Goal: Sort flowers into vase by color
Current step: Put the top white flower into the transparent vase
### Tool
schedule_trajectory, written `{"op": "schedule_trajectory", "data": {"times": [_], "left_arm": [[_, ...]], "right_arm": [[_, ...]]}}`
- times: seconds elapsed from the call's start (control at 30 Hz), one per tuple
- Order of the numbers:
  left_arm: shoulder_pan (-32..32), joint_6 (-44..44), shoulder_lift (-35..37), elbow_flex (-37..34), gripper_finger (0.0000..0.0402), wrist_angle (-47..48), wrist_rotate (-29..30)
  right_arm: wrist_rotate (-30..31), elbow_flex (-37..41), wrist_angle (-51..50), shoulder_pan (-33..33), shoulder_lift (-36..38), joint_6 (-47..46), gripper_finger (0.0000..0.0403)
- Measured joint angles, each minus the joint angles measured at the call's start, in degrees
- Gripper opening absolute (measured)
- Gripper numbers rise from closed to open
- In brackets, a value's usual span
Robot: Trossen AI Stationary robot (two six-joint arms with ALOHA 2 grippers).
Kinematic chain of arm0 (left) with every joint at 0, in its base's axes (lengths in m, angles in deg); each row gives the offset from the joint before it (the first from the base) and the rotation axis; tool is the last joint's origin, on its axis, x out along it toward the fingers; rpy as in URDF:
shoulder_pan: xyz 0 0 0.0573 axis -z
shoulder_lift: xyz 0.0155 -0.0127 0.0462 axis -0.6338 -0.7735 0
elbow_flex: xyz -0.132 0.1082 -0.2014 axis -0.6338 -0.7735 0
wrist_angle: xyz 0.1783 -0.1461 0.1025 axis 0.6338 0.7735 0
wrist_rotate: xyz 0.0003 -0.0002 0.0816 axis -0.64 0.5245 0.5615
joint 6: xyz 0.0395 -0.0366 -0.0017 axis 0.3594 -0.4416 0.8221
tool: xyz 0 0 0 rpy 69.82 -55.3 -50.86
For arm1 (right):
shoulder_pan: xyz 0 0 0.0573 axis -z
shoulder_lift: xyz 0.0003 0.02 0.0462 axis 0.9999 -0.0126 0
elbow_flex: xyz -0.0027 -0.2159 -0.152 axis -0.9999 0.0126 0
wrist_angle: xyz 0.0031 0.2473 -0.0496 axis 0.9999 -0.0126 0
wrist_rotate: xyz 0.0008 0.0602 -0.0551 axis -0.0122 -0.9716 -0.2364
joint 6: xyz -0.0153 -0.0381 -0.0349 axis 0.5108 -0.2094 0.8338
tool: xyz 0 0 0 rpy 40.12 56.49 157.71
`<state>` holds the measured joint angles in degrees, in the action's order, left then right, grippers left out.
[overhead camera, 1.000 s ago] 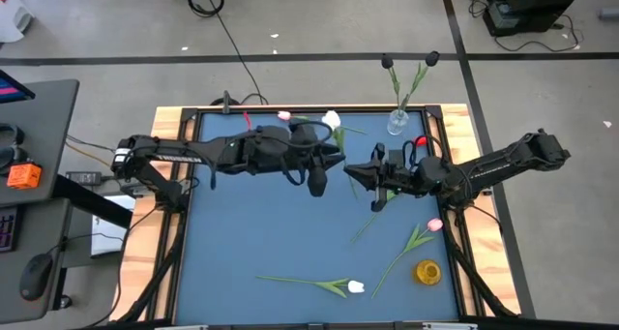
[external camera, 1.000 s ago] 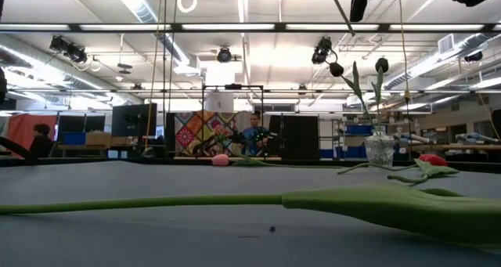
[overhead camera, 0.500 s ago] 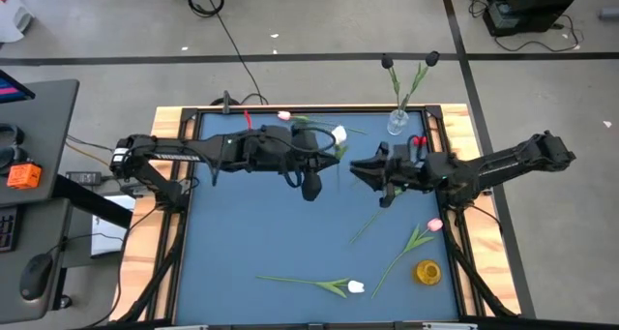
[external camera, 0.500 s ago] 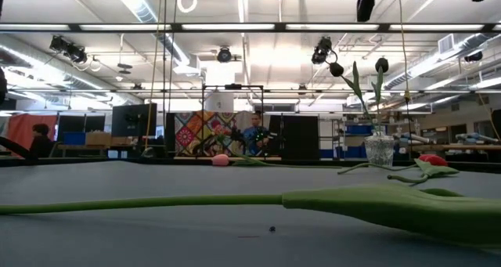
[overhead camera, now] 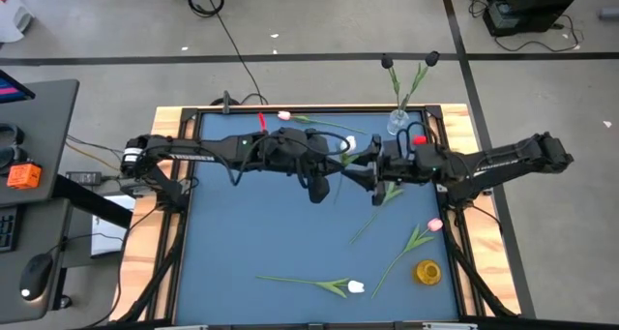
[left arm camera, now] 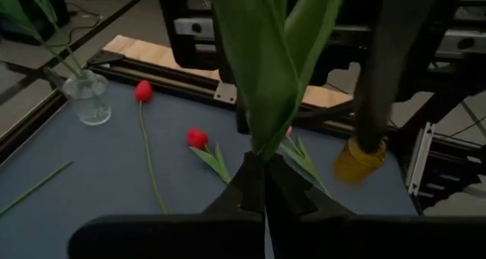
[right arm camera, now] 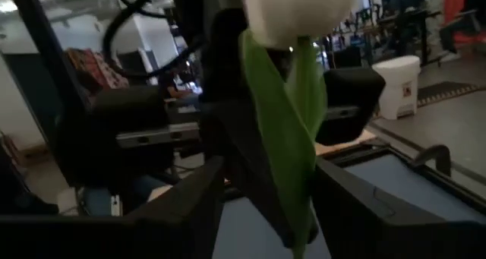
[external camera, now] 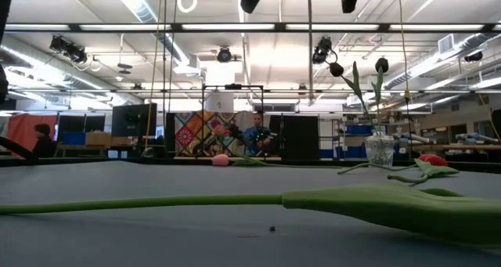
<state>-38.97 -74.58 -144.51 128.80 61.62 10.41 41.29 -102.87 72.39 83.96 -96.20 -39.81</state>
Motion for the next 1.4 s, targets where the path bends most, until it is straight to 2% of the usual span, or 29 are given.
{"op": "schedule_trajectory", "data": {"times": [0.13, 0.3, 0.33, 0.5, 0.6, 0.73, 0.87, 1.03, 1.23, 1.4], "left_arm": [[-0.18, -0.09, 0.0, 0.0, 0.0, 0.08, -0.07], [-0.27, -0.37, 0.0, 0.0, 0.0001, 0.36, 0.57], [-0.27, -0.73, 0.0, 0.0, 0.0004, 0.43, 1.11], [-0.25, -4.23, 0.3, 0.0, 0.0061, 3.33, 7.32], [-0.51, -7.21, 1.27, 0.06, 0.0113, 8.56, 11.69], [-1.22, -8.42, 2.07, 0.06, 0.0174, 15.17, 12.81], [-1.58, -3.58, 2.71, 0.06, 0.0201, 14.81, 7.19], [-5.24, 2.16, 2.69, 0.06, 0.0204, 14.44, 1.98], [-15.13, 8.74, 2.47, 0.02, 0.0205, 13.39, -8.78], [-23.22, 11.68, 2.47, 0.02, 0.0205, 11.32, -17.77]], "right_arm": [[0.46, -1.39, -3.53, 1.13, -0.39, -1.74, 0.0144], [-0.41, -2.17, -7.16, 3.54, -0.39, -3.03, 0.0031], [-0.41, -2.3, -7.32, 3.84, -0.39, -2.62, 0.0019], [3.82, -2.48, -10.49, 5.27, 0.79, -1.84, 0.0012], [10.08, -2.48, -15.55, 6.45, 2.93, -1.67, 0.0012], [19.77, -2.46, -23.76, 8.11, 6.53, -1.59, 0.0012], [28.29, -2.44, -27.82, 10.66, 10.43, 0.02, 0.0012], [33.06, -2.44, -28.16, 16.51, 13.56, 7.43, 0.0012], [33.1, -2.44, -26.88, 26.91, 13.78, 9.9, 0.0012], [29.33, -2.44, -26.62, 34.38, 13.69, 10.95, 0.0012]]}}
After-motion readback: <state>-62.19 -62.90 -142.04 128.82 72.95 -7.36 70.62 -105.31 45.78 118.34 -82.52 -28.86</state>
